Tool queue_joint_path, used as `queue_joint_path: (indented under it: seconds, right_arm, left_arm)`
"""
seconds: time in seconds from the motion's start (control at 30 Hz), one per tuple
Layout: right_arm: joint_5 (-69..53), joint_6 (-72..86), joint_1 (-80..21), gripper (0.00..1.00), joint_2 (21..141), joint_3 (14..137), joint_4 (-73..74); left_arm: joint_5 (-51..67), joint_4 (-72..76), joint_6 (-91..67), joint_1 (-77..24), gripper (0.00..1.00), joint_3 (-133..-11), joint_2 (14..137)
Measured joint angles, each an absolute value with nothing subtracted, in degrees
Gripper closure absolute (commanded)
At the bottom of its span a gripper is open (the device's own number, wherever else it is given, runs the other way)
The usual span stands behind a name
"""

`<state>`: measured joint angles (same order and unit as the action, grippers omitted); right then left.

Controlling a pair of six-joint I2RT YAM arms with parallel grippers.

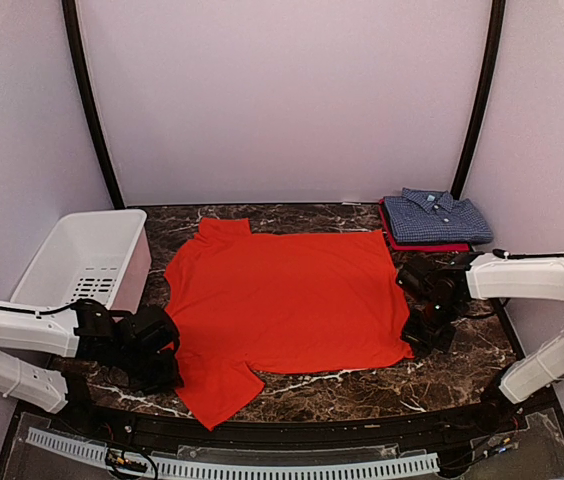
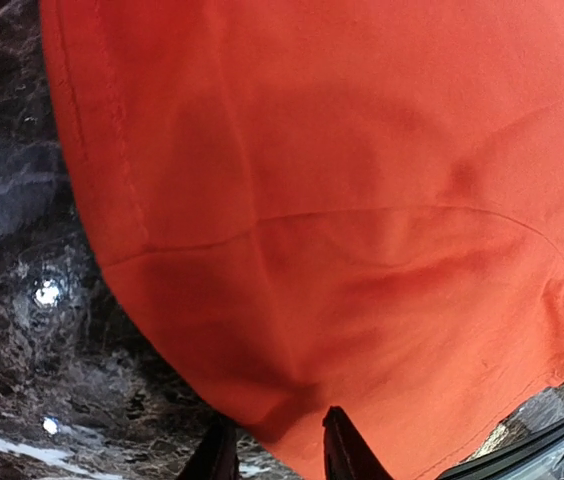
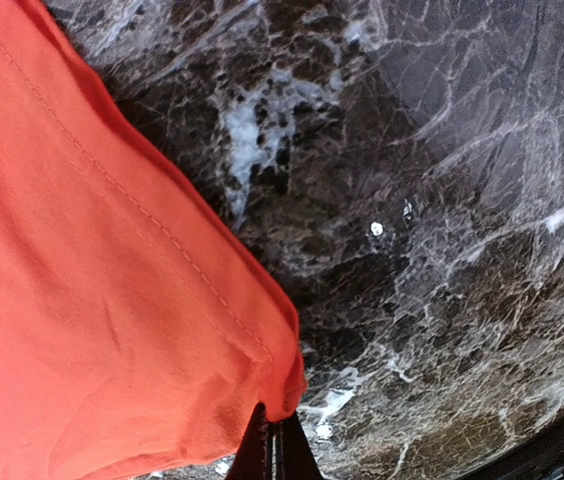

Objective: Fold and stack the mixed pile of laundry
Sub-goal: Pick up the flattened T-shirt from the center of the board.

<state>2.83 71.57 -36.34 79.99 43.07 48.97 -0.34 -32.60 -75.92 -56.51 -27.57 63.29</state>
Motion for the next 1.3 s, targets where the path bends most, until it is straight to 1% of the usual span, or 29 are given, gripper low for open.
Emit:
queue_joint_path:
  seconds: [0.1, 0.13, 0.17, 0.2, 0.27, 0.5, 0.57, 0.9, 1.1, 1.3]
  right_arm:
    - [2.85, 71.5, -36.34, 1.0, 79.81, 42.96, 48.82]
    - [2.85, 71.46, -36.34, 1.0, 79.61, 42.85, 48.77]
    - [2.85, 71.44, -36.34, 1.0, 79.33, 42.7, 48.71]
    - [2.83, 71.44, -36.34, 1.0, 79.0, 42.54, 48.66]
    - [2.83, 71.44, -36.34, 1.0, 78.32, 42.17, 48.42]
    - [2.81, 71.94, -36.34, 1.0, 74.41, 40.86, 48.07]
    - [2.83, 72.01, -36.34, 1.0, 73.38, 40.86, 47.99]
    - [3.95, 71.79, -35.77, 1.0, 70.5, 42.35, 48.31]
    - [4.91, 70.22, -32.77, 1.0, 68.73, 43.68, 49.41]
    - [5.41, 67.75, -30.3, 1.0, 68.14, 45.3, 49.45]
  left_arm:
    - [-0.69, -31.59, -76.25, -56.51, 0.85, -27.57, 63.83]
    - [-0.8, -31.46, -76.55, -56.51, 0.9, -27.55, 63.9]
    - [-0.99, -31.44, -76.64, -56.51, 0.93, -27.55, 63.83]
    - [-1.19, -31.46, -76.97, -56.51, 0.98, -27.55, 63.66]
    - [-1.69, -31.77, -77.32, -56.51, 1.0, -27.53, 62.63]
    - [-4.14, -36.82, -78.78, -55.96, 1.0, -28.36, 52.4]
    - [-4.78, -38.7, -78.72, -55.33, 1.0, -29.54, 51.11]
    - [-7.25, -43.9, -74.59, -49.32, 1.0, -36.38, 52.03]
    - [-8.29, -45.25, -70.59, -45.98, 1.0, -40.53, 52.49]
    - [-8.82, -45.17, -66.35, -42.81, 1.0, -43.05, 56.45]
